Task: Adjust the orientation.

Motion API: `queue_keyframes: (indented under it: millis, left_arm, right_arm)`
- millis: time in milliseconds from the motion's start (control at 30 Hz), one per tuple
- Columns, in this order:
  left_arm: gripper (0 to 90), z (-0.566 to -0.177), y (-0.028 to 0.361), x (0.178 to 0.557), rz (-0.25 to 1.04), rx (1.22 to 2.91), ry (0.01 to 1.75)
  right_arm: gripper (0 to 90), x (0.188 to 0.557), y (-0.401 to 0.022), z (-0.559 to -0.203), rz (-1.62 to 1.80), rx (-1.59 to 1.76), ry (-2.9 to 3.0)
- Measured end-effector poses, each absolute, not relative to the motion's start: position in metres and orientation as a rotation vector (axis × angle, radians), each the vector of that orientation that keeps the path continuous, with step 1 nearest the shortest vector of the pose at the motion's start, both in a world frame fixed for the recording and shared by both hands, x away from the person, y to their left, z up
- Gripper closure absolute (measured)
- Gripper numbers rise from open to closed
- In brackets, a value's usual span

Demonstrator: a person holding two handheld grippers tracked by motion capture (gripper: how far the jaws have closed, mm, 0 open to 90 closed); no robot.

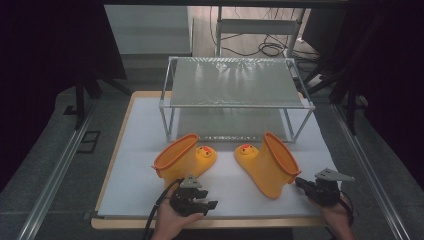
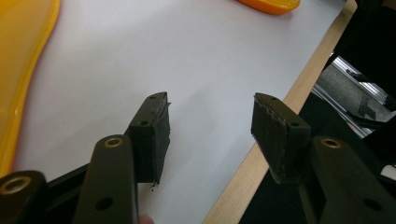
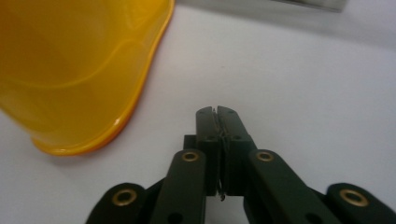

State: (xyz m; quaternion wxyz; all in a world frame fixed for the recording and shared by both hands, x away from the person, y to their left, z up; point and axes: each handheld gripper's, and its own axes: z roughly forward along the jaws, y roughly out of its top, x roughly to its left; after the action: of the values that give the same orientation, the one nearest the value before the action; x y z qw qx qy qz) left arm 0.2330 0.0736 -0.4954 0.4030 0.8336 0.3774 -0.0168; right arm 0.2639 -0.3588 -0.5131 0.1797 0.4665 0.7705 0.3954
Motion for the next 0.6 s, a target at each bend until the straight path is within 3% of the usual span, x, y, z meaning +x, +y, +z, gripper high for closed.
queue_keyframes:
  millis: [600]
  left_arm:
    - [44.9, -0.501, 0.083, 0.236, -0.070, 2.118, 0.939]
  right_arm:
    - [89.5, 0.262, -0.321, -0.515, 1.129, 1.063, 2.386]
